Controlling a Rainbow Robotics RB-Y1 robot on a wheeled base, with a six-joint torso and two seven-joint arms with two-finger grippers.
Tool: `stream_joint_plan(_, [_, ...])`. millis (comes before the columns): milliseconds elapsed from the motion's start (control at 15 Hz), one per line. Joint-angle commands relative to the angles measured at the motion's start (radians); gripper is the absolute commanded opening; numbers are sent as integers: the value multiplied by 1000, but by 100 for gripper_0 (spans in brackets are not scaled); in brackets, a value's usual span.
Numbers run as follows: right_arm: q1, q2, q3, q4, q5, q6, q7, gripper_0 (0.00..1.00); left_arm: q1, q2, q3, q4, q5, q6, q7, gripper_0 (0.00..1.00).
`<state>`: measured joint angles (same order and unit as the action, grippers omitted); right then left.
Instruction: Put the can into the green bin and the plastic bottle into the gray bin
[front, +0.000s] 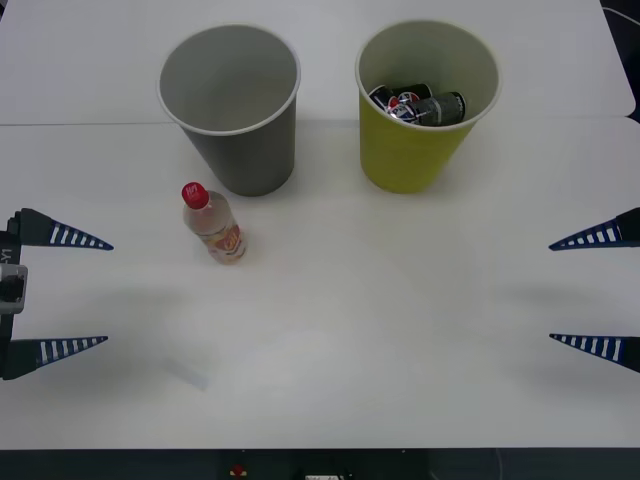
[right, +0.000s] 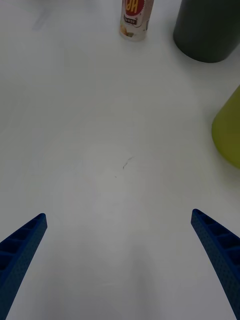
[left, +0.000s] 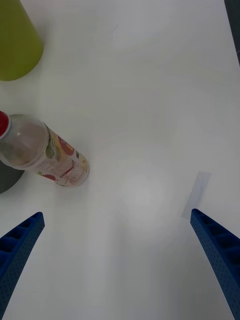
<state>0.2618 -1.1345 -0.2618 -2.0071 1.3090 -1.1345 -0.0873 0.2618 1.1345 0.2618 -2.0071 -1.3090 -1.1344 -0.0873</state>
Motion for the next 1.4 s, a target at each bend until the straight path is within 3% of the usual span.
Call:
stream_joint_plan(67, [0,0,0,0,0,0,0,100,0,0,0,0,0,0,0,100])
stream_joint_plan(200, [0,0,0,0,0,0,0,100,17,-35,8,16,-1,19,-5,100])
stream_joint_plan(733, [0,0,0,0,0,0,0,100,88,-30,31,8,-6,111,17,100])
stream_joint_plan(1200, [0,0,0,0,0,0,0,100,108,-32,-95,11,11,268,323,100])
stream_joint_plan(1400, [0,0,0,0,0,0,0,100,119,-32,-173,16,50,400,347,100])
